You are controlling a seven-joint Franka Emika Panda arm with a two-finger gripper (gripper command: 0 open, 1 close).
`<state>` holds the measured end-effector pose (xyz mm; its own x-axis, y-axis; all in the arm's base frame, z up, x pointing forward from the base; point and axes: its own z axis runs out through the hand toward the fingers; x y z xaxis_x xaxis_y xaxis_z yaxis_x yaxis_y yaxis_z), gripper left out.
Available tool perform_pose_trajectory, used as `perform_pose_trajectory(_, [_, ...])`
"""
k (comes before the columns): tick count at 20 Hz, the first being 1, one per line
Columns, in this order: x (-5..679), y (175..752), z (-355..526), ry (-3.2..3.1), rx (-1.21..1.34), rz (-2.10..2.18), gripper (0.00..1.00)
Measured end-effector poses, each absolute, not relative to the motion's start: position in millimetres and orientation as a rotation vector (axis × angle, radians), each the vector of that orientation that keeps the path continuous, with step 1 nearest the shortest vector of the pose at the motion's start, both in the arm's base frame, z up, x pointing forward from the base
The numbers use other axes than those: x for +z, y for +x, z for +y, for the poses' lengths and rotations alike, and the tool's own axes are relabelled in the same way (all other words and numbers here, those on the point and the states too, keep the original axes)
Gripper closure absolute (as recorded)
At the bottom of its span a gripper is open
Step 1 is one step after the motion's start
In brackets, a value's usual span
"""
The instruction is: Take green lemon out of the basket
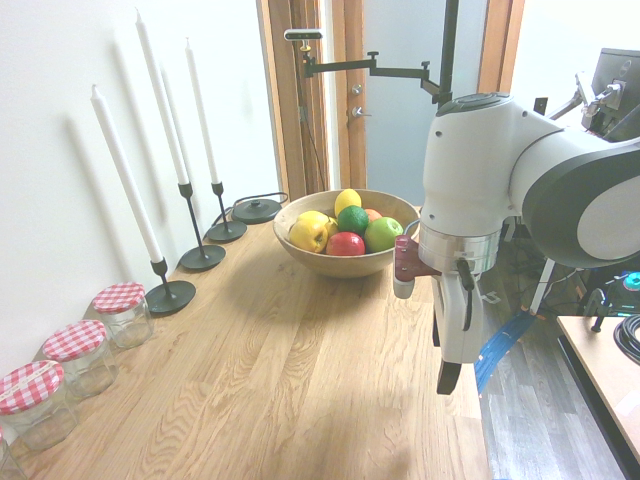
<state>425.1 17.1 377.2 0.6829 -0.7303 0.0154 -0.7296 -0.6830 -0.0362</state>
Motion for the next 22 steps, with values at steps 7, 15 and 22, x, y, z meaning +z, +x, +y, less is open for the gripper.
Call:
perform_pose_trajectory(7, [401, 439, 3, -2.818, -0.109, 1.307, 0.0])
perform_pose_trajectory(15, [488, 470, -82, -2.628, -0.231, 1.559, 0.0])
perform_pose_trajectory(22, [502, 494, -171, -2.337, -0.259, 1.941, 0.0])
